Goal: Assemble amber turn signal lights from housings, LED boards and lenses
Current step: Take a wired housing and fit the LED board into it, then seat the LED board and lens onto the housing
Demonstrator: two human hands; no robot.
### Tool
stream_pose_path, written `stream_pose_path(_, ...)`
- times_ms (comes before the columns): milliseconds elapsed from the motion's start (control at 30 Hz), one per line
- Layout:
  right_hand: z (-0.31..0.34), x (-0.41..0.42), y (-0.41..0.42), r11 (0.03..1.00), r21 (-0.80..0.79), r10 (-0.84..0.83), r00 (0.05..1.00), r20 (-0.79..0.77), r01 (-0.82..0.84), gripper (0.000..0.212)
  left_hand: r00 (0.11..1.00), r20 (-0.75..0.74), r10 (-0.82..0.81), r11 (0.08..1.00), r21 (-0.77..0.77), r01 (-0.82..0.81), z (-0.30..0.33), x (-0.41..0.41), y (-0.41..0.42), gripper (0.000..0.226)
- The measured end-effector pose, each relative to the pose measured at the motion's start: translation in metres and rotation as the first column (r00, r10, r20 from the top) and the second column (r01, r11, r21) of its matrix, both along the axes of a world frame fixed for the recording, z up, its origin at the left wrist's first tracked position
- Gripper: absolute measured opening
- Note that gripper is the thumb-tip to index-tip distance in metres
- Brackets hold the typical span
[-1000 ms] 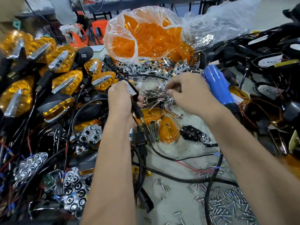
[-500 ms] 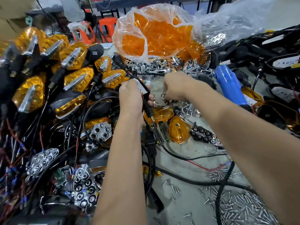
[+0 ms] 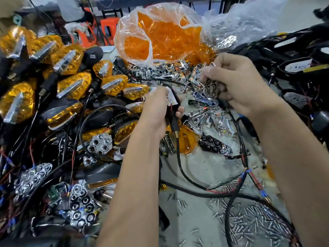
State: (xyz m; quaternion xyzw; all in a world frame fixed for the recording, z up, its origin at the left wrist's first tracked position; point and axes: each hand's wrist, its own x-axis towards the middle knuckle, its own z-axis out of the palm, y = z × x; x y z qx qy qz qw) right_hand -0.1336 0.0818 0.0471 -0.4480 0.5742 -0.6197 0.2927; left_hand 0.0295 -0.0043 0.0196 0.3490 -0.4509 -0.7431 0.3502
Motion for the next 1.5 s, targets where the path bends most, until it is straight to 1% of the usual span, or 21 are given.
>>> stream_pose_path(67,-0.004,0.002,0.007,0.988,-0.011,0.154,0.981,0.120,-0.154,0.029,0.997,0.027,-0.076,0.996,0.037,0.075,0.000,-0.003,0.005,0.023)
stream_pose_path(133,-0.009,0.004,0.010,0.958,-0.066,0.285,0.928,0.240,-0.278,0.021,0.991,0.057,-0.124,0.991,0.061,0.120,-0.002,-0.006,0.008,0.022)
stream_pose_path(200,-0.014,0.005,0.011,0.946,-0.106,0.324,0.904,0.280,-0.306,0.018,0.988,0.078,-0.131,0.989,0.079,0.125,-0.002,-0.007,0.009,0.023)
stream_pose_path(233,-0.017,0.006,0.010,0.953,-0.108,0.303,0.914,0.271,-0.284,0.022,0.988,0.079,-0.131,0.988,0.087,0.124,-0.002,-0.007,0.010,0.023)
stream_pose_path(300,-0.023,0.010,0.006,0.978,-0.100,0.198,0.960,0.199,-0.181,0.030,0.989,0.075,-0.128,0.988,0.096,0.120,-0.002,-0.008,0.011,0.022)
stream_pose_path(367,-0.027,0.016,0.002,0.992,-0.110,0.078,0.994,0.079,-0.069,0.022,0.988,0.081,-0.128,0.988,0.096,0.120,-0.002,-0.009,0.012,0.021)
stream_pose_path(433,-0.030,0.020,-0.001,0.993,-0.114,0.026,1.000,0.002,-0.026,0.015,0.984,0.082,-0.155,0.984,0.097,0.147,-0.002,-0.010,0.013,0.021)
stream_pose_path(533,-0.032,0.021,-0.002,0.993,-0.090,0.073,0.997,-0.027,-0.076,0.017,0.970,0.070,-0.231,0.970,0.096,0.224,0.000,-0.009,0.015,0.019)
stream_pose_path(633,-0.033,0.019,-0.001,0.990,-0.061,0.117,0.988,-0.102,-0.124,0.023,0.962,0.037,-0.272,0.957,0.117,0.266,0.001,-0.006,0.016,0.026)
stream_pose_path(700,-0.033,0.019,-0.001,0.991,-0.054,0.117,0.981,-0.152,-0.126,0.025,0.958,0.014,-0.286,0.951,0.128,0.282,0.002,-0.004,0.017,0.033)
stream_pose_path(833,-0.031,0.023,0.000,0.989,-0.078,0.106,0.969,-0.223,-0.126,0.026,0.955,0.009,-0.297,0.945,0.146,0.292,0.003,-0.003,0.018,0.037)
stream_pose_path(933,-0.029,0.023,-0.001,0.984,-0.041,0.153,0.944,-0.293,-0.173,0.030,0.953,-0.005,-0.303,0.939,0.169,0.299,0.004,-0.003,0.018,0.036)
stream_pose_path(1033,-0.029,0.018,-0.003,0.977,0.023,0.208,0.936,-0.285,-0.210,0.034,0.956,-0.001,-0.293,0.933,0.219,0.286,0.004,-0.003,0.018,0.037)
stream_pose_path(1167,-0.031,0.015,-0.002,0.980,0.038,0.197,0.946,-0.256,-0.194,0.029,0.964,0.005,-0.265,0.928,0.275,0.254,0.003,-0.005,0.018,0.033)
stream_pose_path(1267,-0.033,0.016,-0.001,0.980,0.034,0.197,0.952,-0.234,-0.194,0.029,0.966,-0.014,-0.257,0.928,0.276,0.250,0.003,-0.004,0.019,0.031)
stream_pose_path(1367,-0.033,0.016,-0.003,0.982,0.027,0.186,0.949,-0.254,-0.186,0.029,0.968,-0.035,-0.250,0.930,0.268,0.251,0.002,-0.004,0.017,0.031)
stream_pose_path(1500,-0.034,0.017,-0.004,0.980,0.010,0.196,0.950,-0.242,-0.200,0.029,0.959,-0.058,-0.277,0.935,0.214,0.283,0.000,-0.004,0.014,0.029)
